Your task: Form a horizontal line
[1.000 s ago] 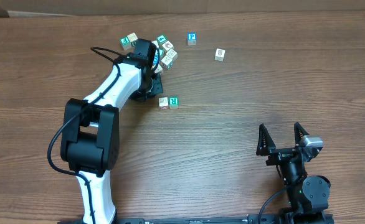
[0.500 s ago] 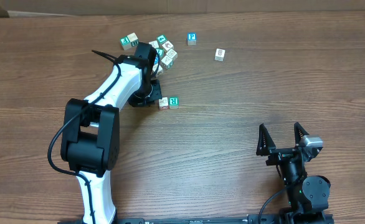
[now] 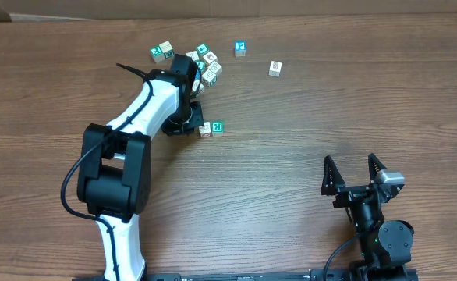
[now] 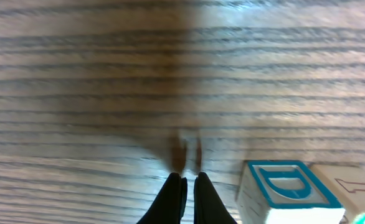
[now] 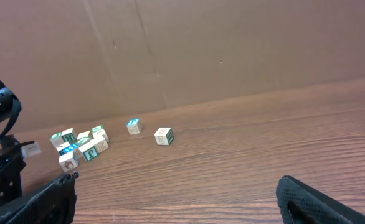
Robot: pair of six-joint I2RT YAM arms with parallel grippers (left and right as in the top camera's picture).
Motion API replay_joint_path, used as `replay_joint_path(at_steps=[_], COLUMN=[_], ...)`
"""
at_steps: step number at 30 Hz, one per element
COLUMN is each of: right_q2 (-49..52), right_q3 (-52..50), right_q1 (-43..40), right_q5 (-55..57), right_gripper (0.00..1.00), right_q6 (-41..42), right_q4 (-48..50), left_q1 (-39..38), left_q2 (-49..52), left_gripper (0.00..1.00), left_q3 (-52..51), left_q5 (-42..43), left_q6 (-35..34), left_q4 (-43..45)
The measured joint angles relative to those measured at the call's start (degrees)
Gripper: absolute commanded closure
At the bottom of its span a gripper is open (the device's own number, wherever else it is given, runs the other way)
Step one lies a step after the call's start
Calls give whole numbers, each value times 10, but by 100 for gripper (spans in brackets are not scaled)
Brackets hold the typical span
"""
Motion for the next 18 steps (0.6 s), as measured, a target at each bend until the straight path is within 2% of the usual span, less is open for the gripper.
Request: replay_joint_path(at_steps=[18], right_q2=[0], right_q3=[0], right_q1=[0], right_q5=[0], right_gripper=[0], right_q6=[0], right_q4=[0], left_q1=[-10], left_q2=[0], left_gripper=[96], left_q3=[0], left_q5=[0], left_q6=[0], left_q4=[0])
